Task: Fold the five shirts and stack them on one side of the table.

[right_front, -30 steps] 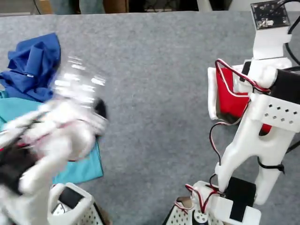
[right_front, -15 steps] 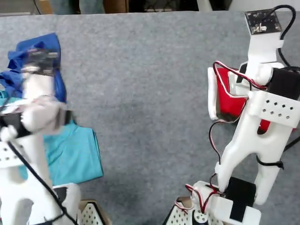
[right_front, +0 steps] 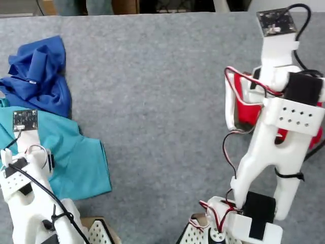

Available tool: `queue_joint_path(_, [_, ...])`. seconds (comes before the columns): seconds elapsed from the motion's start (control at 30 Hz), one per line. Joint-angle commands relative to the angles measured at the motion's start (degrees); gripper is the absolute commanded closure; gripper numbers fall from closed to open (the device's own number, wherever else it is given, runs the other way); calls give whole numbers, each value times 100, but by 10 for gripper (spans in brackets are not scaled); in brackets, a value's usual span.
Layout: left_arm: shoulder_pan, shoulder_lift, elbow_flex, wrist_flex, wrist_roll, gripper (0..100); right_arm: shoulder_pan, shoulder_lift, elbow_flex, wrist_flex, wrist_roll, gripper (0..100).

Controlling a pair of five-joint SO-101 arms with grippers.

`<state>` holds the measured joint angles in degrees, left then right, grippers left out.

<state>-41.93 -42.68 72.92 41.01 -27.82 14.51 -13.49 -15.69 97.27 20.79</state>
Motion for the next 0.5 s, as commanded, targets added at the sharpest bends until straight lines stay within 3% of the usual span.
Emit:
queue_joint_path(0.0, [-31,-18,40,-114,-53,958,-185,-163,-4,-62,-26,779])
queue_joint_path(0.17, [-31,-18,-295,536,-53,971,-316,-163,-4,-62,-26,779])
queue_joint_path(0.47, [593,-18,-3196,3182,-44,971,-316,-163,-4,-62,-26,779])
